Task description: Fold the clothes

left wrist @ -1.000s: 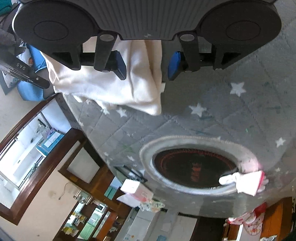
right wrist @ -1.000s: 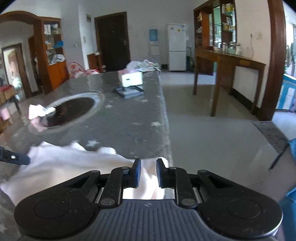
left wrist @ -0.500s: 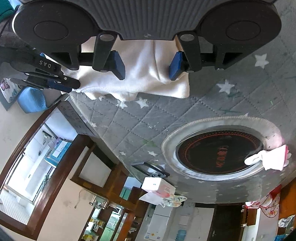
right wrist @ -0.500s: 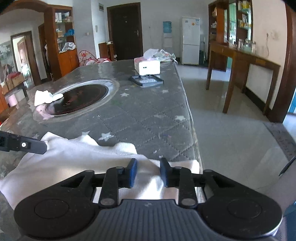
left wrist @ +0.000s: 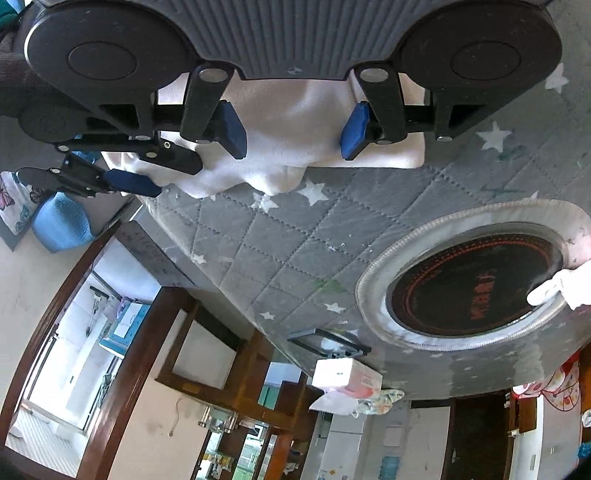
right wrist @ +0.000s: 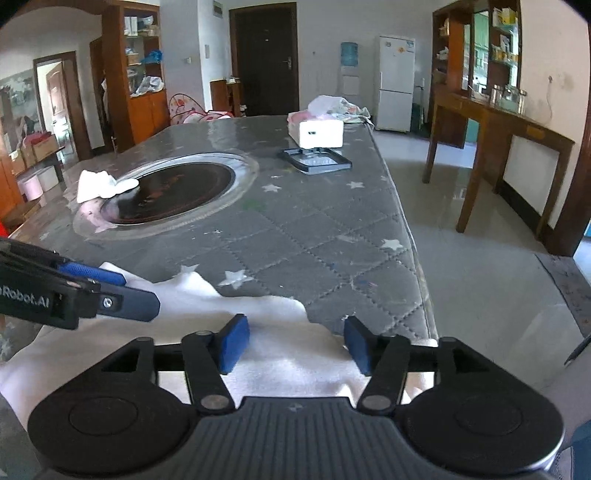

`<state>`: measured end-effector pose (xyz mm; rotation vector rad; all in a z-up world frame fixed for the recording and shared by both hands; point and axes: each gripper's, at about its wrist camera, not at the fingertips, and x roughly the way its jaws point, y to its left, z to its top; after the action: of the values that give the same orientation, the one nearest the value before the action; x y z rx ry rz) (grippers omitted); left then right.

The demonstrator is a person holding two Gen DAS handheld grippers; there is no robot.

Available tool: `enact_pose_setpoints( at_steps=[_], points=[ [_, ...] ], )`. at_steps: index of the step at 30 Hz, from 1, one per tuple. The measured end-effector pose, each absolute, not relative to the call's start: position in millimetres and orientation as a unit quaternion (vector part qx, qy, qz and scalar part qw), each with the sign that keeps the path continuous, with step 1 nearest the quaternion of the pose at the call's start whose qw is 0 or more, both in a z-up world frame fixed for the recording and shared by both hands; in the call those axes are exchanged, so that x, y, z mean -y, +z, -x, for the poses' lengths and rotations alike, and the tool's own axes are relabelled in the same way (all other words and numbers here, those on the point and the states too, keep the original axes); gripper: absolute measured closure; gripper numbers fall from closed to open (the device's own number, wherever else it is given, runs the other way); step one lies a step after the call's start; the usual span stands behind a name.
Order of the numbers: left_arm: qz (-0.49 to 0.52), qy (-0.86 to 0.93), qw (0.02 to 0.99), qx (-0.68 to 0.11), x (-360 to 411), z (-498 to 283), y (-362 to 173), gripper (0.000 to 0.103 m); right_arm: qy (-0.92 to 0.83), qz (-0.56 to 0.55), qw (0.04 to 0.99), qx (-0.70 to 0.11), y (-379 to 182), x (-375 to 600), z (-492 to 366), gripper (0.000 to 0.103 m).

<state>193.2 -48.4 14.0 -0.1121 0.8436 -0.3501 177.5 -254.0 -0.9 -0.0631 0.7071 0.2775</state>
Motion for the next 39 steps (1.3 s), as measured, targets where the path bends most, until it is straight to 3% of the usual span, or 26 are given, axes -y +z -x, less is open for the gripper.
enact_pose_setpoints(
  at_steps=[15, 21, 39],
  points=[
    [0.035, -0.155, 0.906, -0.393, 45, -181, 20, 0.038, 0.131, 0.037, 0.935, -0.327, 18, 267, -155, 0.019],
    [0.022, -0.167, 0.910, -0.379, 43, -152, 30, 0.032, 0.105, 0.055, 0.941, -0.318, 23, 278, -120, 0.001],
    [-0.021, -0.172, 0.914, -0.366, 52, -84, 10, 0.021, 0.012, 0.129, 0.945, -0.299, 4, 296, -54, 0.000]
  ],
)
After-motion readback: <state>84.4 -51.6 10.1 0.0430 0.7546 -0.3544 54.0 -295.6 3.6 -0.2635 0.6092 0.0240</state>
